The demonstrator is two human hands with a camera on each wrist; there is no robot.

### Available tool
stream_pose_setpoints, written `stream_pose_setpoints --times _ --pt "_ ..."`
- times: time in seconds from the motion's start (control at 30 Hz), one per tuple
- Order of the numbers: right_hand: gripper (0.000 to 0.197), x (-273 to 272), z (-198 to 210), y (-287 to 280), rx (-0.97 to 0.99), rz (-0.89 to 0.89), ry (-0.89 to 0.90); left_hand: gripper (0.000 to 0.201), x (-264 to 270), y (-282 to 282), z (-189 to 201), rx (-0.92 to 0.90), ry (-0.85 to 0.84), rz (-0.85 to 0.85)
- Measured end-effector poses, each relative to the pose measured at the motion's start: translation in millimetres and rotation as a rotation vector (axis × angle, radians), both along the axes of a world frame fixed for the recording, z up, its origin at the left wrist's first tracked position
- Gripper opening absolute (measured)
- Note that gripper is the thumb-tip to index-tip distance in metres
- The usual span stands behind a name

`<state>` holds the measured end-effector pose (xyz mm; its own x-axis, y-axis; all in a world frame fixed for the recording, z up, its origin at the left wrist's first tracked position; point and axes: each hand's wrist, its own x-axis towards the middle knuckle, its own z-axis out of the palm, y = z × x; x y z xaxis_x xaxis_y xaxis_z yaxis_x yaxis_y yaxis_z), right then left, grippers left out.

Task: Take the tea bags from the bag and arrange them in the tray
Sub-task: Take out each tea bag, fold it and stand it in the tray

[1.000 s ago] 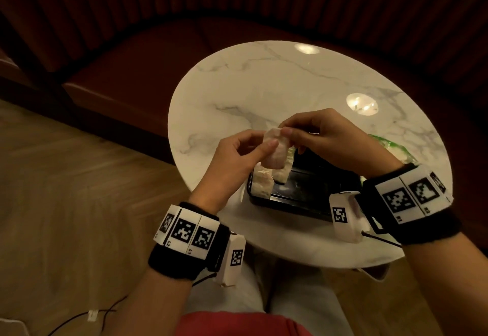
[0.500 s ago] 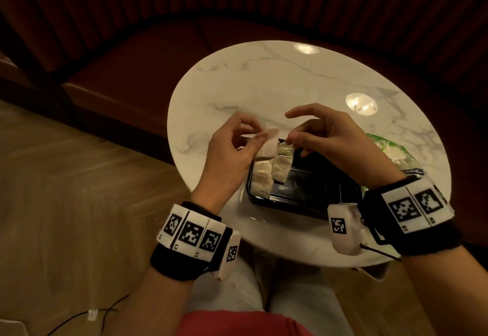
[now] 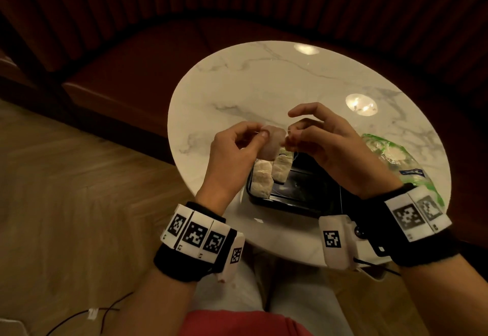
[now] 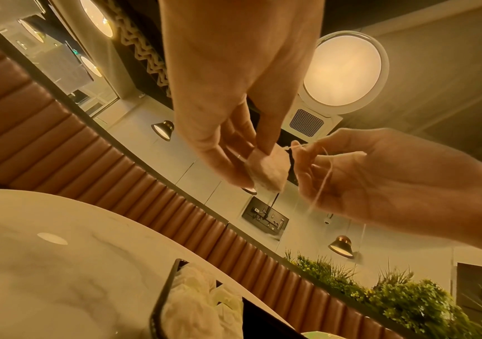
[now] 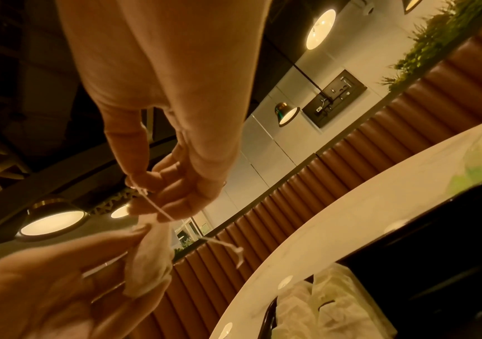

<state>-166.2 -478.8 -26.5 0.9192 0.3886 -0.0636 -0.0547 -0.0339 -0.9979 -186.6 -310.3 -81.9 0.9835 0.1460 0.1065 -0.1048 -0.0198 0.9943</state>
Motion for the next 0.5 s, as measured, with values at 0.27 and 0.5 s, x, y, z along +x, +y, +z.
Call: stream_pose_setpoints --times 0.27,0.5 --pt "0.026 -6.5 -4.7 6.7 0.028 -0.003 0.052 0.012 -2.1 -2.3 3.0 -0.006 -0.005 -0.060" --pt "0.024 -25.7 -16.4 12.5 0.031 0.006 0.056 0.015 -0.1 0.6 4.2 -0.213 0.079 0.038"
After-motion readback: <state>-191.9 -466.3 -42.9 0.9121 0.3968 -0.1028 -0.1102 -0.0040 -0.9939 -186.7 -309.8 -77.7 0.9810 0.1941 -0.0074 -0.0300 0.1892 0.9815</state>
